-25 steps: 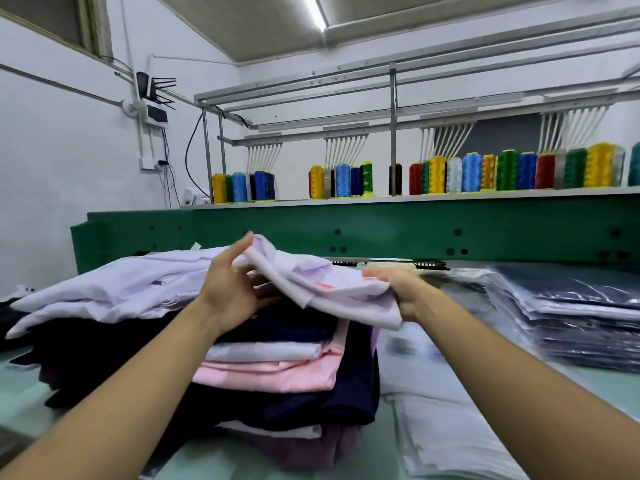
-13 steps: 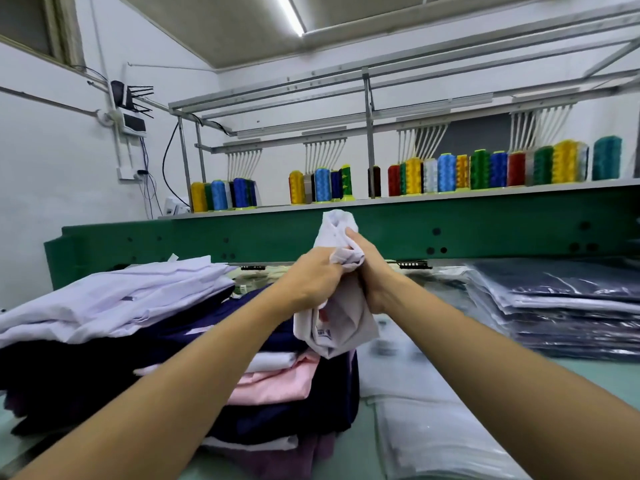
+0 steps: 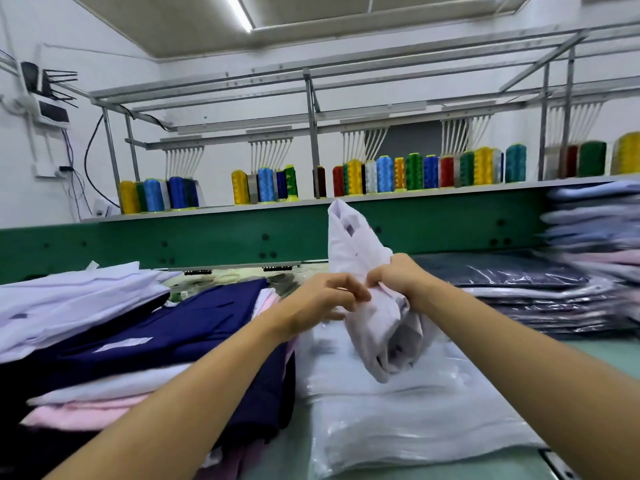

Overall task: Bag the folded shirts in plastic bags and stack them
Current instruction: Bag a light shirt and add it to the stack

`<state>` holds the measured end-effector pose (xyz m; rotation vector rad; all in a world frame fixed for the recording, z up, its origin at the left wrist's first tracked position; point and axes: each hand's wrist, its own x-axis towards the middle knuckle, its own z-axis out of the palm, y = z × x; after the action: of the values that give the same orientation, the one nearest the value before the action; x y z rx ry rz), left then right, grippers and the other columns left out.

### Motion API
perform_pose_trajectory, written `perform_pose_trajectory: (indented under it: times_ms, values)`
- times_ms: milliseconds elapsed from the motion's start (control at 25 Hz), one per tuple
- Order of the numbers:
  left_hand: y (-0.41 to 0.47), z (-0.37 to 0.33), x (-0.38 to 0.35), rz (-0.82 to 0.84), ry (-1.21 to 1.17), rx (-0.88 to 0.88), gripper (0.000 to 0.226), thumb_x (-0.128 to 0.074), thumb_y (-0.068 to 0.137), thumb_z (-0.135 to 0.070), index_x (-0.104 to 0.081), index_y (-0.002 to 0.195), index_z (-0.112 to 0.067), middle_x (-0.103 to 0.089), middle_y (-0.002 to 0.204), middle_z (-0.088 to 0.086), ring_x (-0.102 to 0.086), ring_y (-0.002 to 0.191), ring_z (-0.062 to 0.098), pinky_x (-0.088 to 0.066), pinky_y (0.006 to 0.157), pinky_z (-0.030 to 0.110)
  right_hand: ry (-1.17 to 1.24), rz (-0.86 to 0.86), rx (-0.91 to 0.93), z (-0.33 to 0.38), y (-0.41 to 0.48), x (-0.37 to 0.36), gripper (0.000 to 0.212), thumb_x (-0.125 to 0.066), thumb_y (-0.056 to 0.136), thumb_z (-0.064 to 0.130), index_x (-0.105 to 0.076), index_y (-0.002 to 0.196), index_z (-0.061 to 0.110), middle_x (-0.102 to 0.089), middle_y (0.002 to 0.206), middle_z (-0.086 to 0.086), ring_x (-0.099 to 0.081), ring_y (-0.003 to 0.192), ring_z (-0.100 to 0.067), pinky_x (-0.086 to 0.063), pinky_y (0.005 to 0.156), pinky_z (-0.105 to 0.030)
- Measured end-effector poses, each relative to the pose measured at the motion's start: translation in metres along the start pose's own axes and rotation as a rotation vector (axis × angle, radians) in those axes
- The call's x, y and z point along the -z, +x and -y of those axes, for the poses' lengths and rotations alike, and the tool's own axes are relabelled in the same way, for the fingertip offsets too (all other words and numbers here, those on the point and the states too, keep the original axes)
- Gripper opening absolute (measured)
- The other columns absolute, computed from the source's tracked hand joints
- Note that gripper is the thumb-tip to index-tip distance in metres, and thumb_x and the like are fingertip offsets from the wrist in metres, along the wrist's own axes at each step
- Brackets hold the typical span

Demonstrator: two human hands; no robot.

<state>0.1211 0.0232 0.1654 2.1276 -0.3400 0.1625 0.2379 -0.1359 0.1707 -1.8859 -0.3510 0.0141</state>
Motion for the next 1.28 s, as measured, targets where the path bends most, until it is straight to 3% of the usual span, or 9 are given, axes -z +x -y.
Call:
perform_pose_trajectory:
  times_ms: [80, 160, 280, 440, 640, 760, 880, 1120, 1280]
  values:
    - [0.015, 0.025, -0.007, -0.135, 0.258, 0.025, 0.018, -0.061, 0.082, -0.004, -0.067, 0.098, -0.011, -0.07, 0.099, 0.003, -0.065, 0.095, 0.025, -0.051, 0.081, 0.031, -0.116, -0.028, 0.047, -0.016, 0.001, 0.01, 0.033, -0.074, 0.071, 0.004, -0.058, 0.1, -0.001, -0.059, 0.089, -0.012, -0.057, 0.076, -0.025, -0.042, 0.056, -0.028]
    - [0.026, 0.053, -0.017, -0.018, 0.58, 0.103, 0.023, -0.065, 0.086, -0.015, -0.063, 0.109, -0.015, -0.066, 0.112, 0.002, -0.062, 0.102, 0.023, -0.051, 0.086, 0.031, -0.225, -0.049, 0.085, -0.029, 0.005, 0.02, 0.027, -0.075, 0.07, 0.006, -0.058, 0.091, -0.001, -0.054, 0.085, -0.011, -0.052, 0.072, -0.024, -0.039, 0.056, -0.028]
    - [0.037, 0.087, -0.033, 0.176, 0.786, 0.229, 0.044, -0.064, 0.093, -0.036, -0.052, 0.132, -0.021, -0.055, 0.135, 0.001, -0.053, 0.12, 0.022, -0.046, 0.1, 0.035, -0.367, -0.046, 0.125, -0.044, 0.009, 0.035, 0.023, -0.075, 0.071, 0.011, -0.052, 0.075, 0.009, -0.053, 0.076, -0.004, -0.05, 0.064, -0.019, -0.034, 0.052, -0.029]
    - [0.053, 0.107, -0.05, 0.188, 0.974, 0.205, 0.044, -0.062, 0.095, -0.043, -0.053, 0.133, -0.022, -0.053, 0.132, 0.007, -0.055, 0.115, 0.029, -0.048, 0.096, 0.041, -0.428, -0.007, 0.132, -0.066, 0.013, 0.059, 0.02, -0.076, 0.067, 0.013, -0.059, 0.071, 0.003, -0.057, 0.073, -0.007, -0.052, 0.065, -0.023, -0.039, 0.057, -0.031]
    - [0.059, 0.111, -0.054, 0.264, 0.887, 0.203, 0.047, -0.063, 0.084, -0.059, -0.06, 0.119, -0.029, -0.057, 0.119, 0.0, -0.059, 0.105, 0.025, -0.051, 0.093, 0.042, -0.452, 0.112, 0.197, -0.078, 0.016, 0.078, 0.026, -0.073, 0.06, 0.021, -0.068, 0.074, -0.001, -0.059, 0.063, 0.002, -0.053, 0.053, -0.013, -0.041, 0.05, -0.027]
    - [0.065, 0.117, -0.055, 0.264, 1.072, 0.091, 0.03, -0.054, 0.092, -0.039, -0.062, 0.113, -0.02, -0.059, 0.114, 0.008, -0.059, 0.098, 0.031, -0.051, 0.082, 0.039, -0.487, 0.148, 0.225, -0.08, 0.02, 0.078, 0.031, -0.071, 0.054, 0.028, -0.064, 0.069, 0.002, -0.054, 0.058, 0.007, -0.048, 0.05, -0.011, -0.038, 0.047, -0.025]
    - [0.077, 0.126, -0.055, 0.222, 1.247, 0.077, 0.025, -0.043, 0.099, -0.021, -0.056, 0.115, -0.007, -0.06, 0.114, 0.017, -0.06, 0.097, 0.037, -0.04, 0.07, 0.036, -0.491, 0.179, 0.25, -0.08, 0.024, 0.079, 0.026, -0.072, 0.055, 0.029, -0.066, 0.069, 0.007, -0.056, 0.056, 0.011, -0.051, 0.05, -0.008, -0.041, 0.047, -0.024]
    - [0.093, 0.138, -0.049, 0.2, 1.376, 0.158, 0.036, -0.036, 0.105, -0.031, -0.044, 0.129, -0.006, -0.06, 0.123, 0.02, -0.061, 0.108, 0.039, -0.039, 0.075, 0.038, -0.403, 0.224, 0.325, -0.082, 0.025, 0.092, 0.019, -0.073, 0.064, 0.022, -0.064, 0.068, 0.007, -0.056, 0.057, 0.011, -0.05, 0.05, -0.007, -0.04, 0.047, -0.02]
    - [0.109, 0.134, -0.041, 0.205, 1.288, 0.12, 0.03, -0.038, 0.106, -0.031, -0.056, 0.125, -0.016, -0.06, 0.123, 0.01, -0.06, 0.107, 0.036, -0.047, 0.084, 0.042, -0.373, 0.273, 0.357, -0.094, 0.026, 0.099, 0.011, -0.072, 0.067, 0.02, -0.064, 0.062, 0.016, -0.053, 0.056, 0.014, -0.047, 0.049, -0.005, -0.038, 0.048, -0.017]
